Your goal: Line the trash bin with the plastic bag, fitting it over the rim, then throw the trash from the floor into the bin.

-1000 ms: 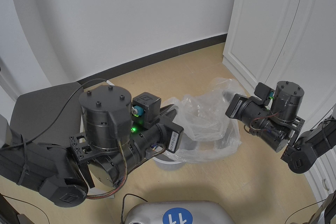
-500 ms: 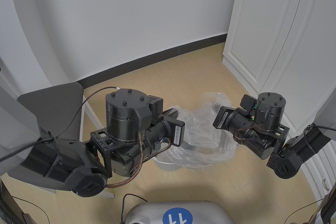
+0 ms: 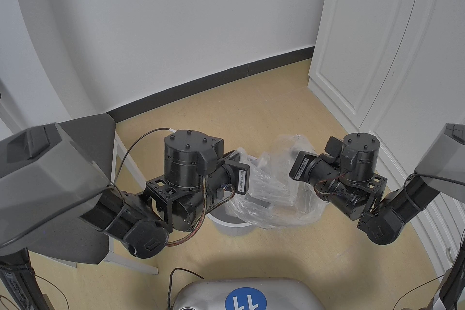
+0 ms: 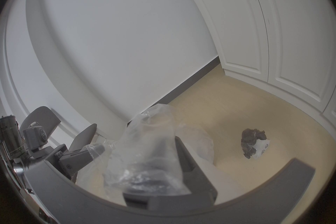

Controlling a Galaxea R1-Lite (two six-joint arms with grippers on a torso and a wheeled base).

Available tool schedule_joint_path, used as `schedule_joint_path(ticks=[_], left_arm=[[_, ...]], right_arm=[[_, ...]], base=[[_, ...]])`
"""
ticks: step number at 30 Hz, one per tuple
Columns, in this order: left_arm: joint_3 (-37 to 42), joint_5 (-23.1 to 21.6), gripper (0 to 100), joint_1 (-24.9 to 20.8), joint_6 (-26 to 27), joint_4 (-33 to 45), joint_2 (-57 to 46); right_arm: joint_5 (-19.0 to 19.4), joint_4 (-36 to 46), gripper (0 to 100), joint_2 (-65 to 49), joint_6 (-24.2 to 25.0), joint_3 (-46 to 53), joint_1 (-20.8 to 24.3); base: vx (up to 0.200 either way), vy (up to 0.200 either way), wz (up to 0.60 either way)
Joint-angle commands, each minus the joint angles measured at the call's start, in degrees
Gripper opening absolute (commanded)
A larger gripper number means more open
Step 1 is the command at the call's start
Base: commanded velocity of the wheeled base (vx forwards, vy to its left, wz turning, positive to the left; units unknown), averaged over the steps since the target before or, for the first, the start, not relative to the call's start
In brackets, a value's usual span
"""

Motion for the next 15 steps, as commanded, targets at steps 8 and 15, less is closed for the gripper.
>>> schedule_joint_path(ticks=[8, 15], left_arm=[[-0.64, -1.63, 0, 3.04, -1.18, -0.23, 2.52], [-3.63, -1.63, 0, 5.41, -2.76, -1.81, 5.86]], right_arm=[[-1.55, -1.71, 0, 7.1, 5.85, -5.91, 0.63], [-3.13, -1.36, 0, 10.79, 10.07, -10.74, -0.78]], base=[[0.0, 0.0, 0.0], [0.0, 0.0, 0.0]])
